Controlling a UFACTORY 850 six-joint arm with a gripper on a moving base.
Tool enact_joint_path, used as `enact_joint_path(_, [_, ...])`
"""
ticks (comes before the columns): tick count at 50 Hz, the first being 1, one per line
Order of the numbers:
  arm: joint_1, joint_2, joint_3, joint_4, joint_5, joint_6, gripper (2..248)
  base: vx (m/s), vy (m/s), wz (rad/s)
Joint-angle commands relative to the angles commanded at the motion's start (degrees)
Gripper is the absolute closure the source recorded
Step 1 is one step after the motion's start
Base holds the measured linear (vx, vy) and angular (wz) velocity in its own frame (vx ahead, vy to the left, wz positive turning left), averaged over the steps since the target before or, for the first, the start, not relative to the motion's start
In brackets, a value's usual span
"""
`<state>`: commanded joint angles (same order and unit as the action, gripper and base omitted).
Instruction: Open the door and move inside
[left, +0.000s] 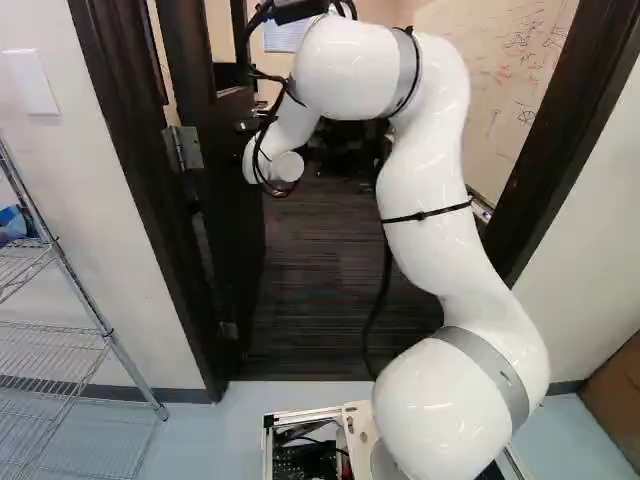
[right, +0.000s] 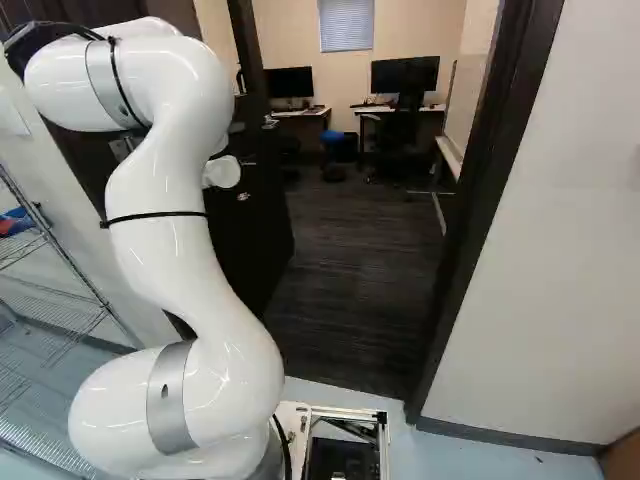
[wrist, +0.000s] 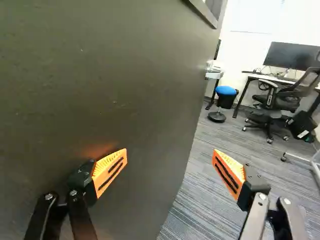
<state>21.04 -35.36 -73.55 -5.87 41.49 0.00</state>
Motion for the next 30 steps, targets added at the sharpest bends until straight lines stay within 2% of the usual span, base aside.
enact_joint_path(30, [0.2,-0.4,-0.6,-0.4,0.0,0.0,3,0.0,0.0,0.0])
